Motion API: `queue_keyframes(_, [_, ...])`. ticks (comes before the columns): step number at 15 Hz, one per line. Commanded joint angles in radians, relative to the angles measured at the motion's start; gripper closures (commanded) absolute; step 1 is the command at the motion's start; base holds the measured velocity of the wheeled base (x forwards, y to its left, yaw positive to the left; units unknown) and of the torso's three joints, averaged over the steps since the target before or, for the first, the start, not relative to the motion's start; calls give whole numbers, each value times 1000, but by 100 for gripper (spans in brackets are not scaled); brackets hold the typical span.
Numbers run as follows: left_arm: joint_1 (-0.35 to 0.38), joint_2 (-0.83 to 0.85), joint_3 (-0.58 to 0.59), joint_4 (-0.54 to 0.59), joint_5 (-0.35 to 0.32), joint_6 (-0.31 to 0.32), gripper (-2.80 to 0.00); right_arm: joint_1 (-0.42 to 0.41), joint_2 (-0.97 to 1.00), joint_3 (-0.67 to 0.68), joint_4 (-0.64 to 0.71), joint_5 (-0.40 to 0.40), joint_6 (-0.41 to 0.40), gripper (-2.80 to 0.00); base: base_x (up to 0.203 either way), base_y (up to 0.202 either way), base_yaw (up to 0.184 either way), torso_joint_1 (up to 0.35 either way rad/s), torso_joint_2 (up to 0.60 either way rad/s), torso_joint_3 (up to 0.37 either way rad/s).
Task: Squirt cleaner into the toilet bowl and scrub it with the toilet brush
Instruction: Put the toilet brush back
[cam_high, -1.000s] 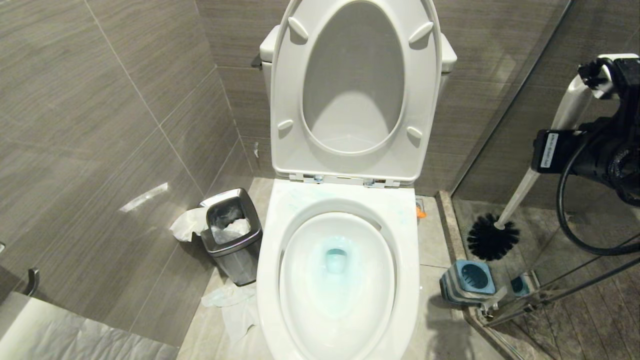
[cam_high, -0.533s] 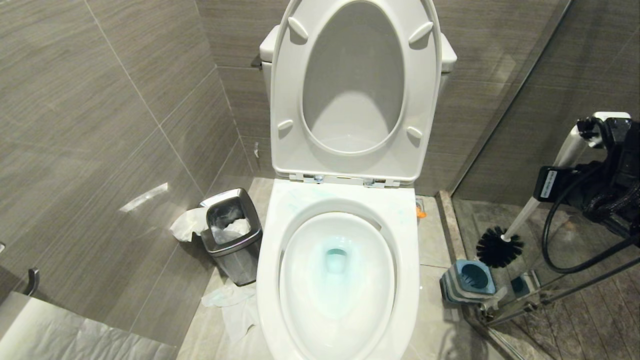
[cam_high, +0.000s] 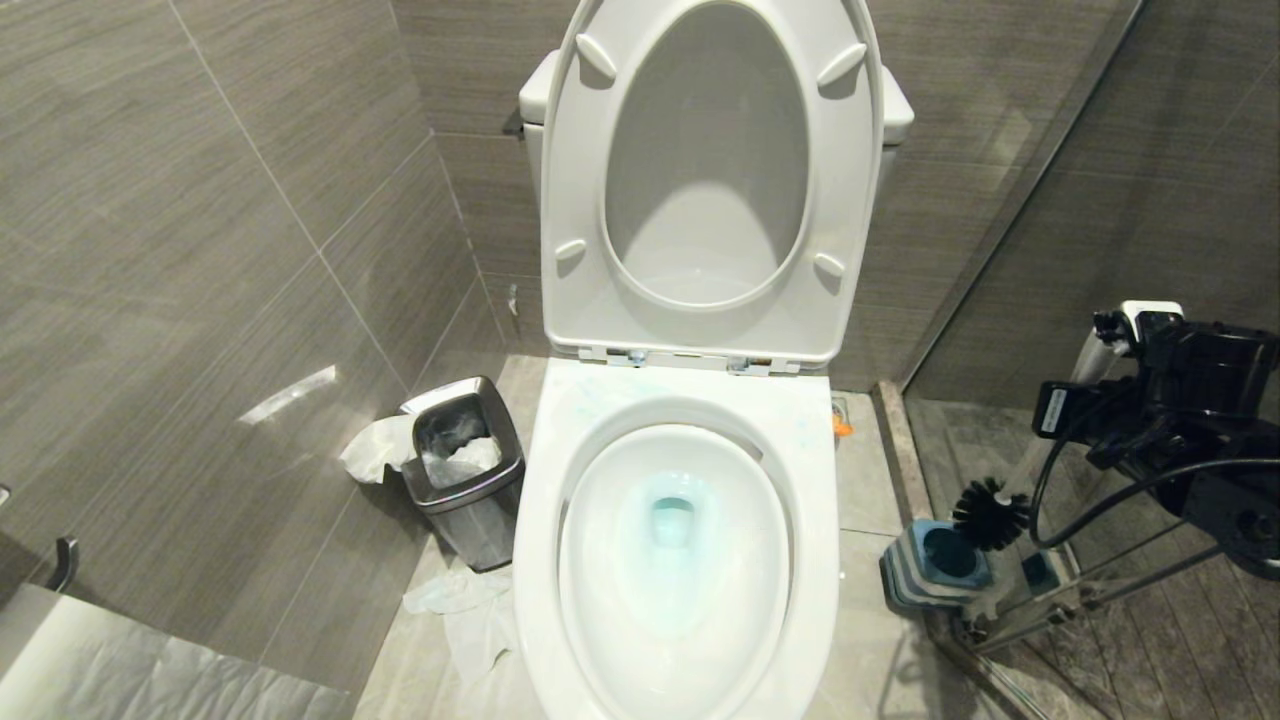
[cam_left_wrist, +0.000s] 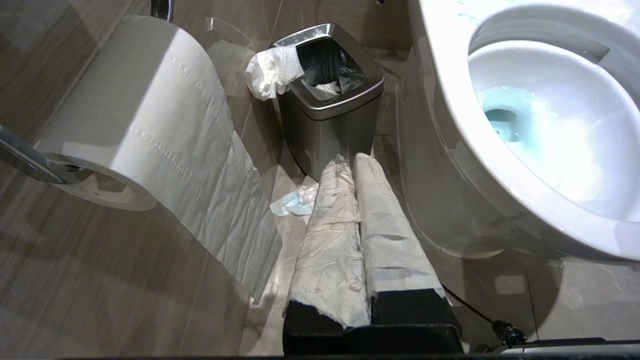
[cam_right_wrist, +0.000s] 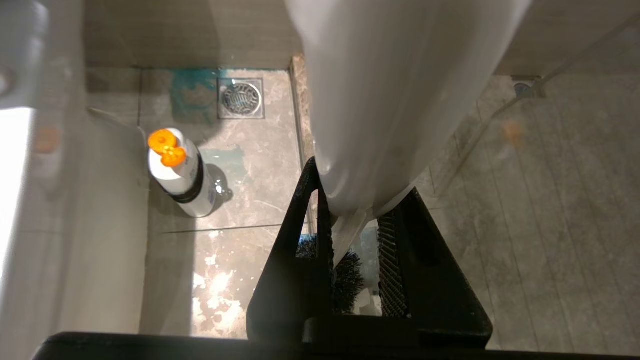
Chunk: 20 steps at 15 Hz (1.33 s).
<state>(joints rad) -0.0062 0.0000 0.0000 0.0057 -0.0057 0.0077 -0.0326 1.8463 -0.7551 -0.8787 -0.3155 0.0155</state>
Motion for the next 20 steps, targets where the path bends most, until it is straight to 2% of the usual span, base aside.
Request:
queue_keyframes(1, [0,0,2,0,0,0,0,-6,94,-5,-34,-2,-1,0,0,0,0,0,0,0])
queue_keyframes(13, [0,0,2,0,0,0,0,-40,340,-83,-183,-2,-4,0,0,0,0,0,0,0])
queue_keyframes(17, [0,0,2,0,0,0,0,-44,420,-87,-280,-3,-6,0,0,0,0,0,0,0])
queue_keyframes(20, [0,0,2,0,0,0,0,-46,437,-89,-295,28,-9,0,0,0,0,0,0,0])
